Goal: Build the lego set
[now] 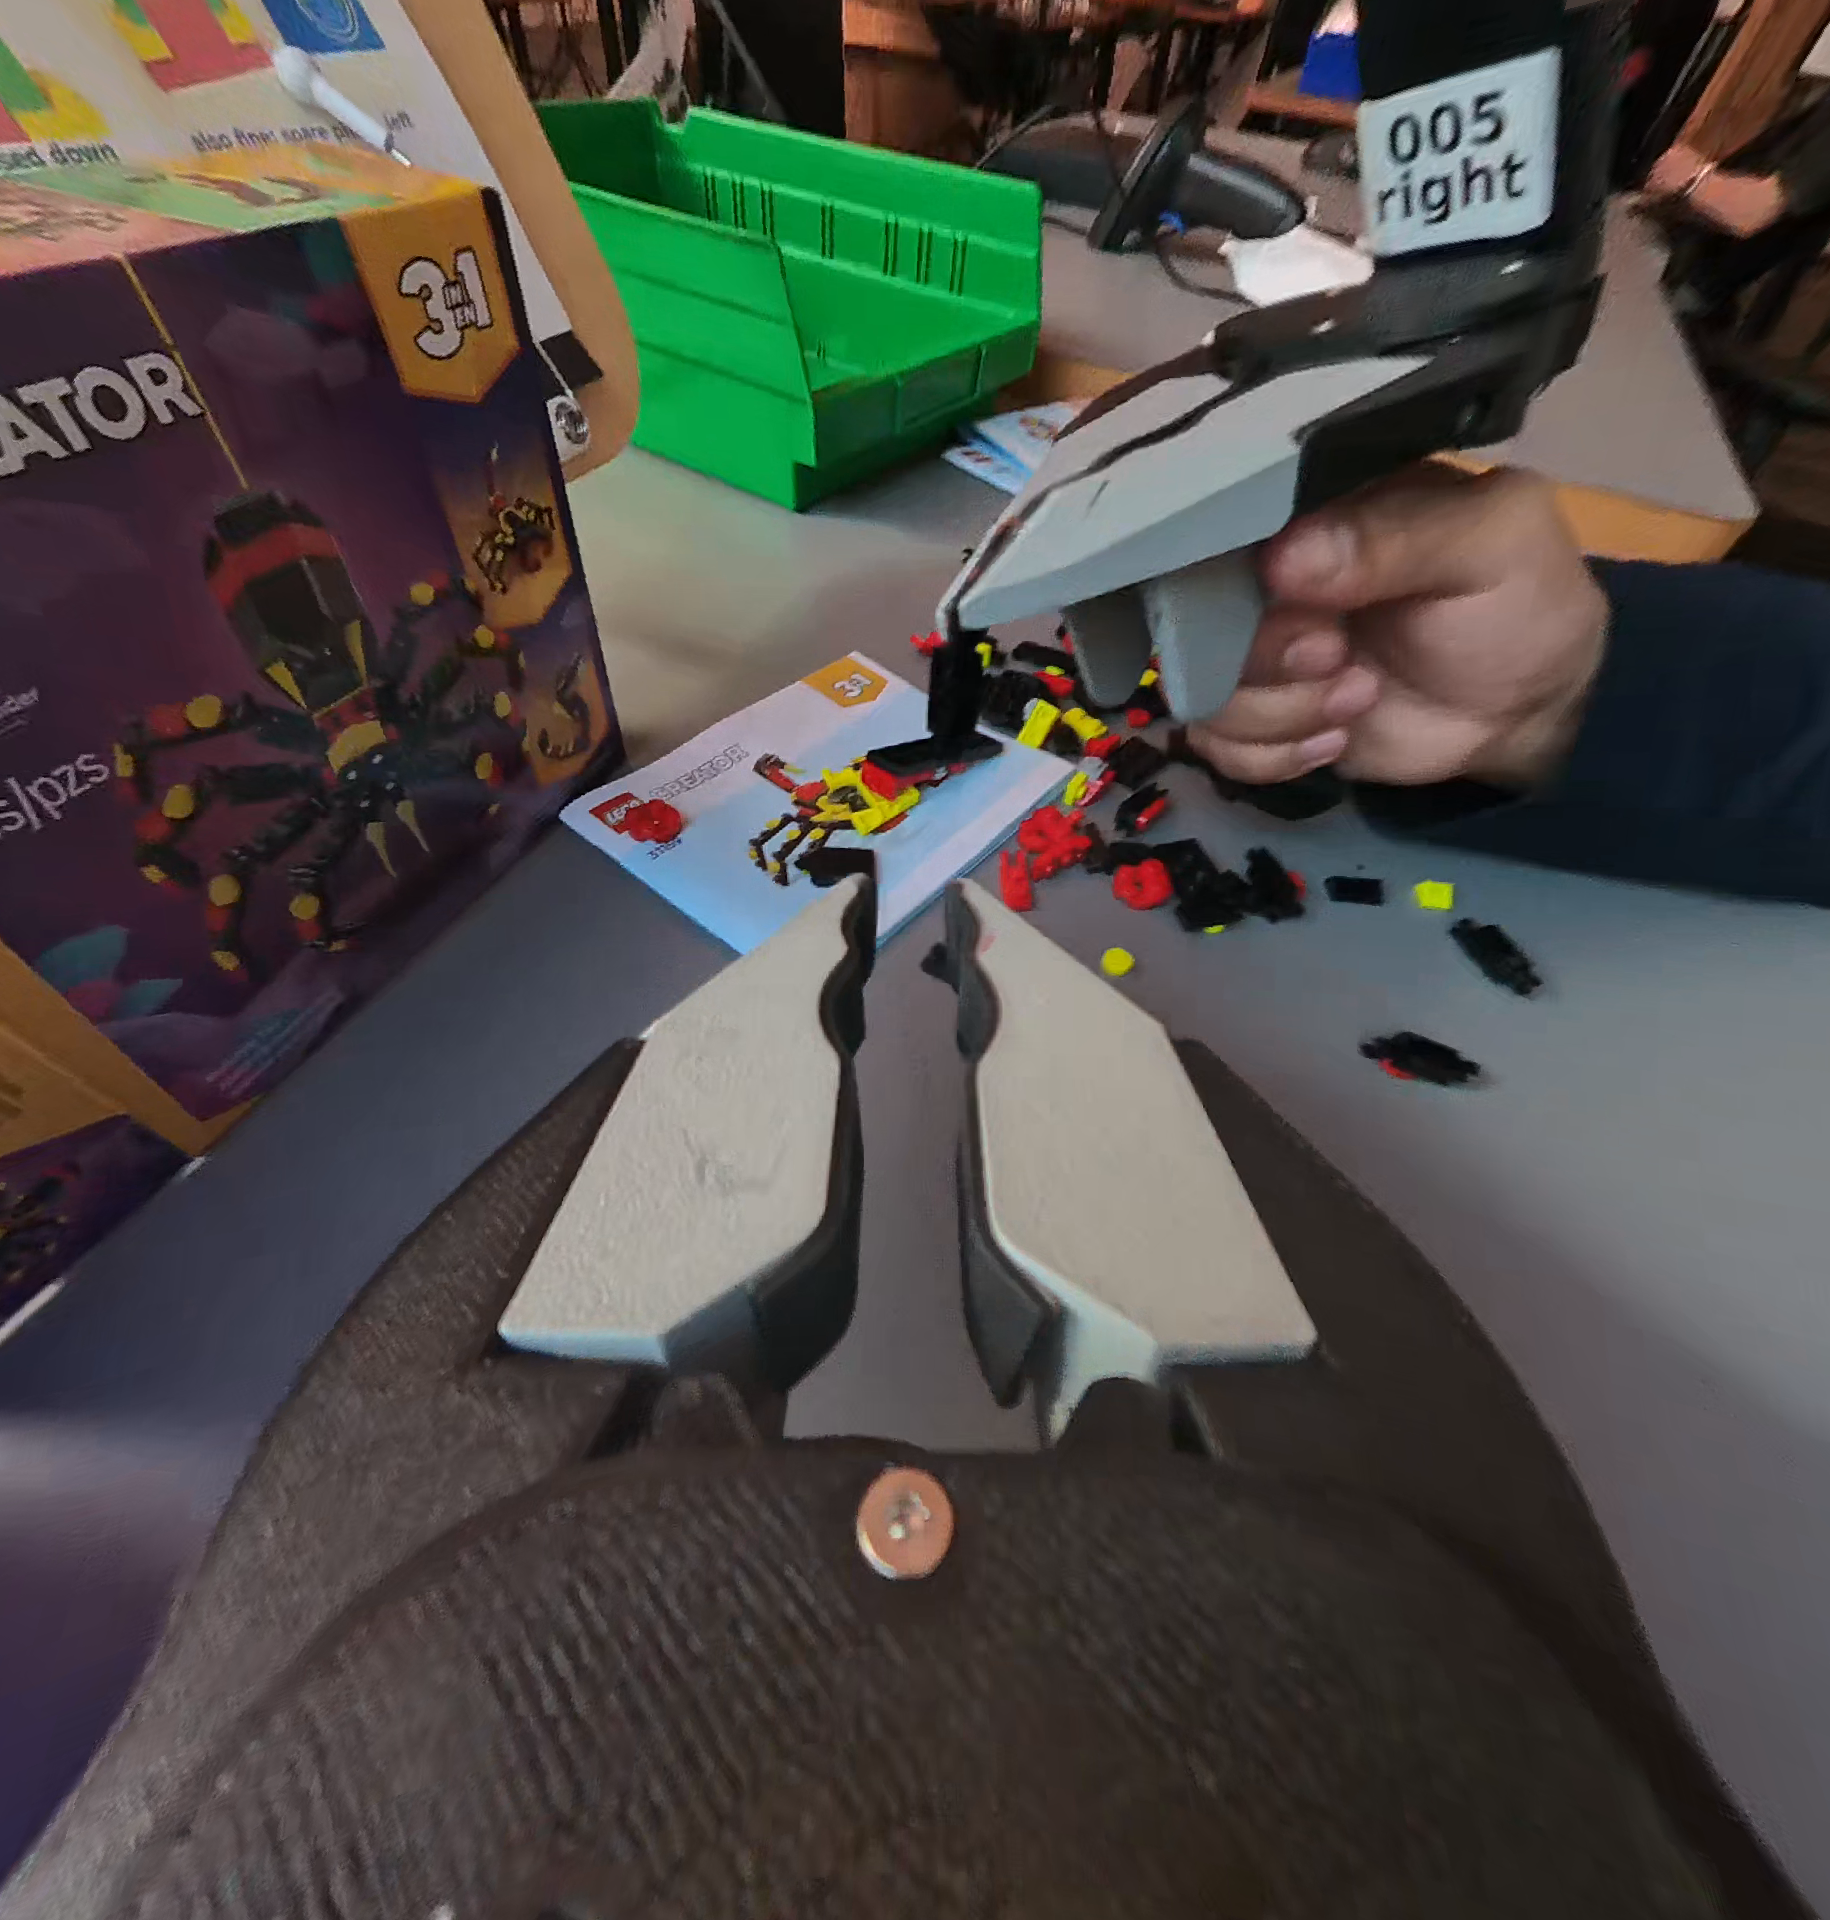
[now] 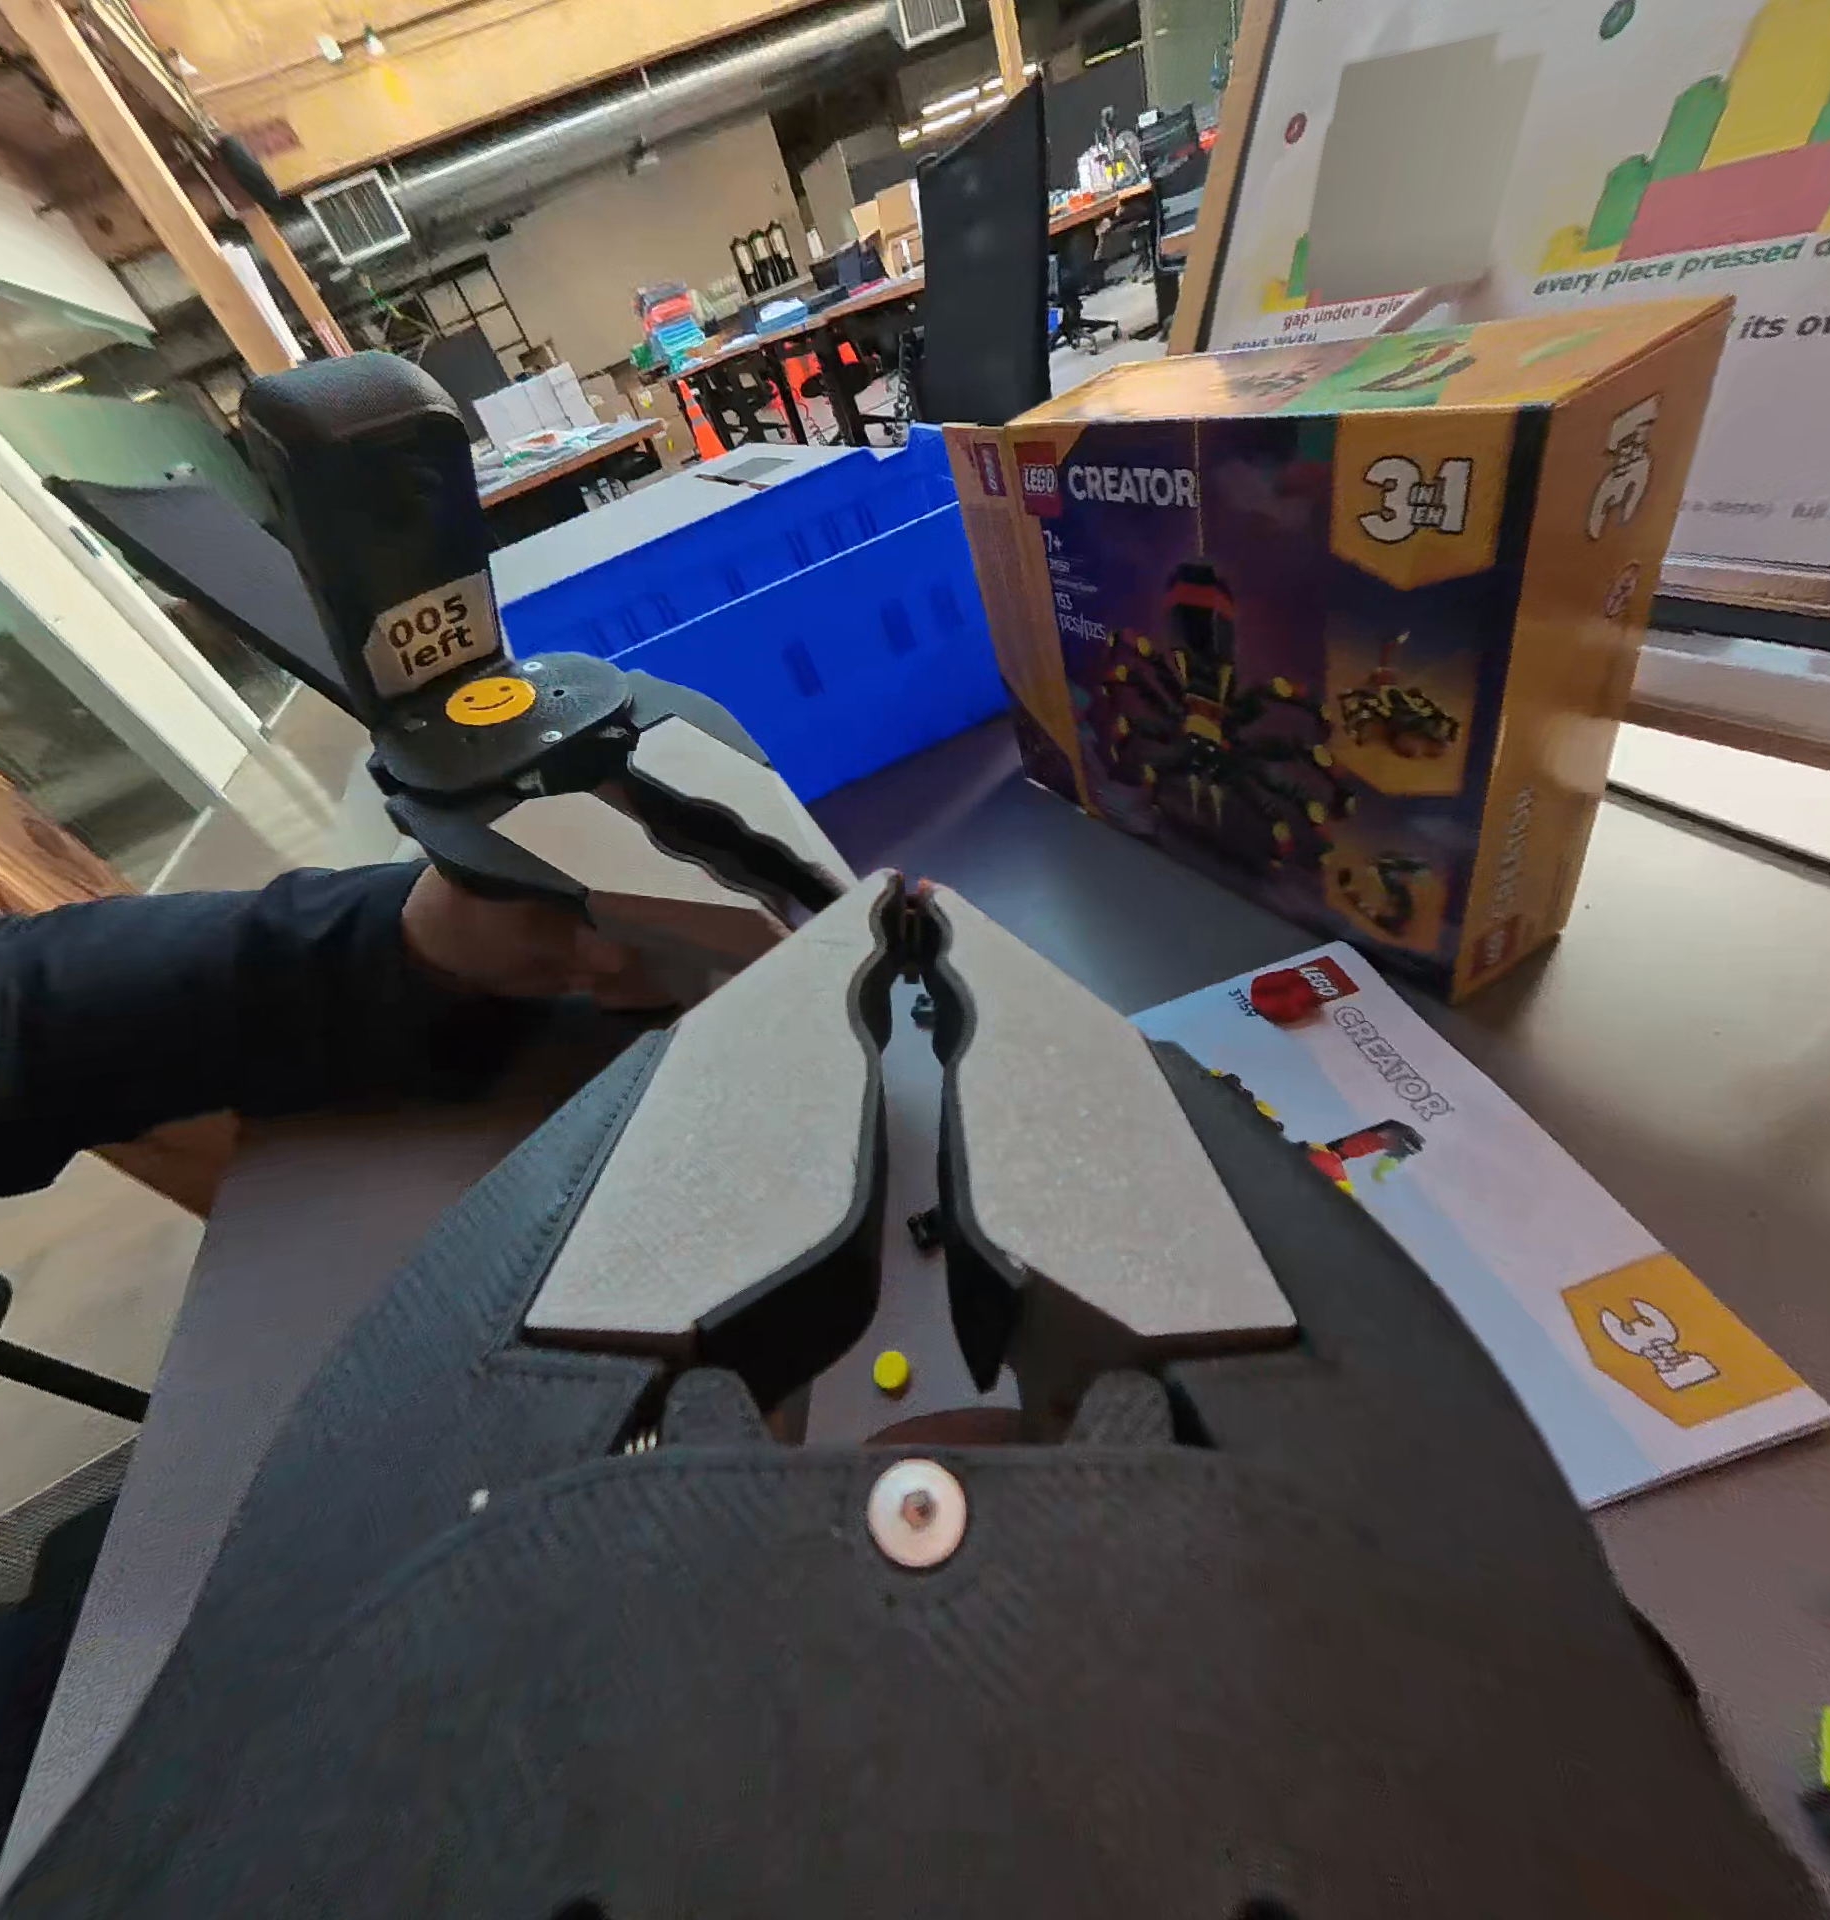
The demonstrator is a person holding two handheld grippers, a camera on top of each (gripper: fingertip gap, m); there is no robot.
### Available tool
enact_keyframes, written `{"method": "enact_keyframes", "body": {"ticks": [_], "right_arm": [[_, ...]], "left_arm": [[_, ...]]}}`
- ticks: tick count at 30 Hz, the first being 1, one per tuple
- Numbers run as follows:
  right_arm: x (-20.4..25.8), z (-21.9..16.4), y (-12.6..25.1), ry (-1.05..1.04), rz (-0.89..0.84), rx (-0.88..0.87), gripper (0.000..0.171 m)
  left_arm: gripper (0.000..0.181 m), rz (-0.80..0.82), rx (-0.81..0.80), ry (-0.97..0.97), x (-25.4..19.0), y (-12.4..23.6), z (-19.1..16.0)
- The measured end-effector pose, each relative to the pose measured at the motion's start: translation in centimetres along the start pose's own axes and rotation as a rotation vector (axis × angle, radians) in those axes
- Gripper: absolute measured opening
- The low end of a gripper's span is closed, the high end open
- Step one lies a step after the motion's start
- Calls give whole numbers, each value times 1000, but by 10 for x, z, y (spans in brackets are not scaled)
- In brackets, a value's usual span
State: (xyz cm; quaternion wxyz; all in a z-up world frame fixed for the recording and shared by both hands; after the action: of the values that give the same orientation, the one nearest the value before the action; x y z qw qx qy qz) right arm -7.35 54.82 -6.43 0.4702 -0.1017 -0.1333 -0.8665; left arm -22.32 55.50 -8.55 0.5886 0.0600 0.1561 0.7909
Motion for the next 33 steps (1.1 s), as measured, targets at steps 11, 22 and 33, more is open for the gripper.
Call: {"method": "enact_keyframes", "body": {"ticks": [11,22,33], "right_arm": [[24,-10,-15,96,58,52,0],[26,-12,-15,161,18,56,0],[11,-21,-17,412,-170,160,0]], "left_arm": [[21,-27,-7,11,-5,-3,0],[3,-45,26,-68,-16,-6,-3],[4,-18,22,-68,-15,-6,-2]]}}
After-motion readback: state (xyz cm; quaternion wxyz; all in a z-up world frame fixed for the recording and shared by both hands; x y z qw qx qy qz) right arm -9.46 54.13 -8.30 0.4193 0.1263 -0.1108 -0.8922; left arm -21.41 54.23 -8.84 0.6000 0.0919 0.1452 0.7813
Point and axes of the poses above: each gripper's, where its closed fingertips meet, y back along the fingers, z out of its top, x = y × z across the jaws, the point moved 7 cm from there along y, back along the fingers, and after that the axes turned 1 degree about -z, right-handed, at the moved point
